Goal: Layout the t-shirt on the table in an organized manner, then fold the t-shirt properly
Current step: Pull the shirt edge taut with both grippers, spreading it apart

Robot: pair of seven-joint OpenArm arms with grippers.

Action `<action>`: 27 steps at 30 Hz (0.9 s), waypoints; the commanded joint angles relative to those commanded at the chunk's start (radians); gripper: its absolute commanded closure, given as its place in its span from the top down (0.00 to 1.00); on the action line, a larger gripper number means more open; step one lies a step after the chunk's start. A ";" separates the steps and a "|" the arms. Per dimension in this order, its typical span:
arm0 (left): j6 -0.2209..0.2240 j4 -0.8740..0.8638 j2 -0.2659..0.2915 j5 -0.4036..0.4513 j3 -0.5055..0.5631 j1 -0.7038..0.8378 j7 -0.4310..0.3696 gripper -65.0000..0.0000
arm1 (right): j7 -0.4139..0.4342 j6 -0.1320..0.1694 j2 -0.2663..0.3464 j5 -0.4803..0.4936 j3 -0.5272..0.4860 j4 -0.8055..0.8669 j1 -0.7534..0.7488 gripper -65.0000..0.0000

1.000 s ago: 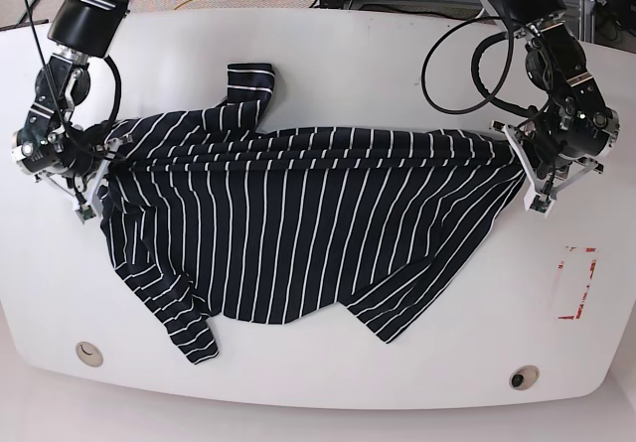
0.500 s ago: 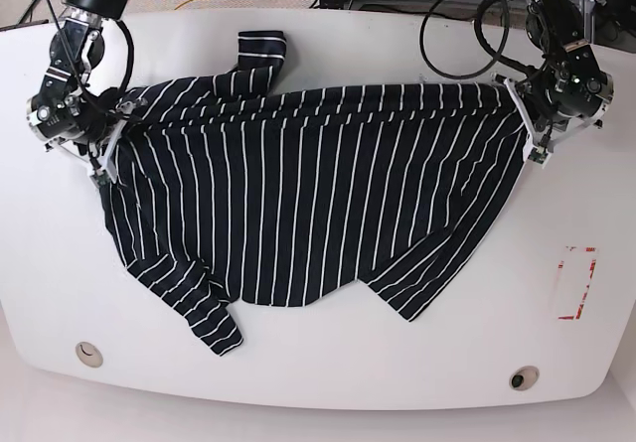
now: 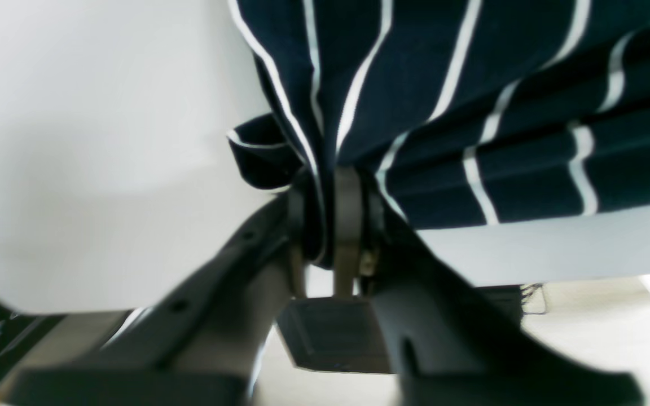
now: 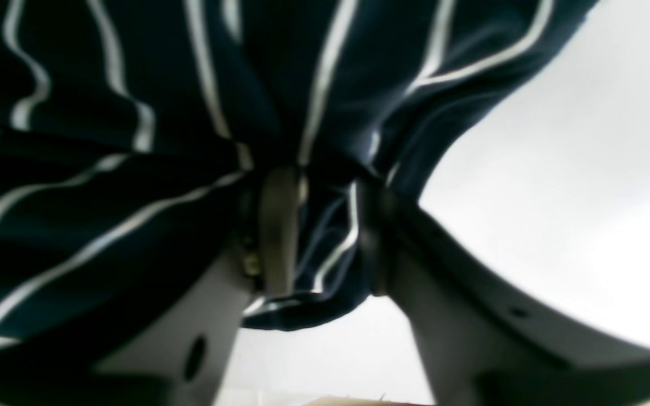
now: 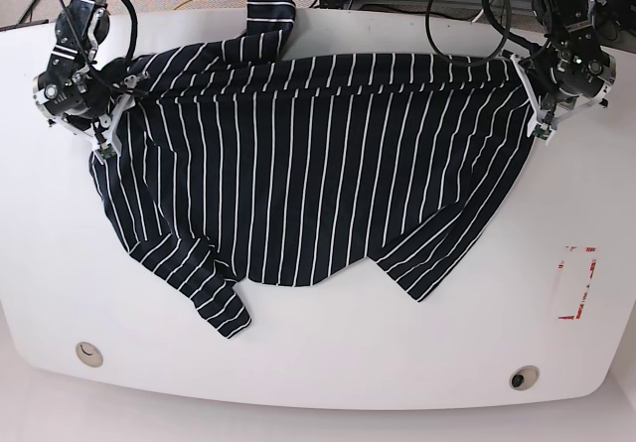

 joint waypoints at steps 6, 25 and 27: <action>0.000 0.000 -0.035 0.005 0.000 -0.074 0.003 0.48 | 0.000 0.000 -0.014 0.002 0.014 0.092 0.006 0.91; 0.000 0.000 -0.135 0.002 0.011 -0.354 0.047 0.56 | 0.015 0.000 -0.015 0.002 0.008 0.133 0.186 0.93; 0.000 -0.003 -0.135 0.002 0.011 -0.382 0.047 0.56 | 0.018 0.000 -0.015 0.002 0.008 0.132 0.190 0.93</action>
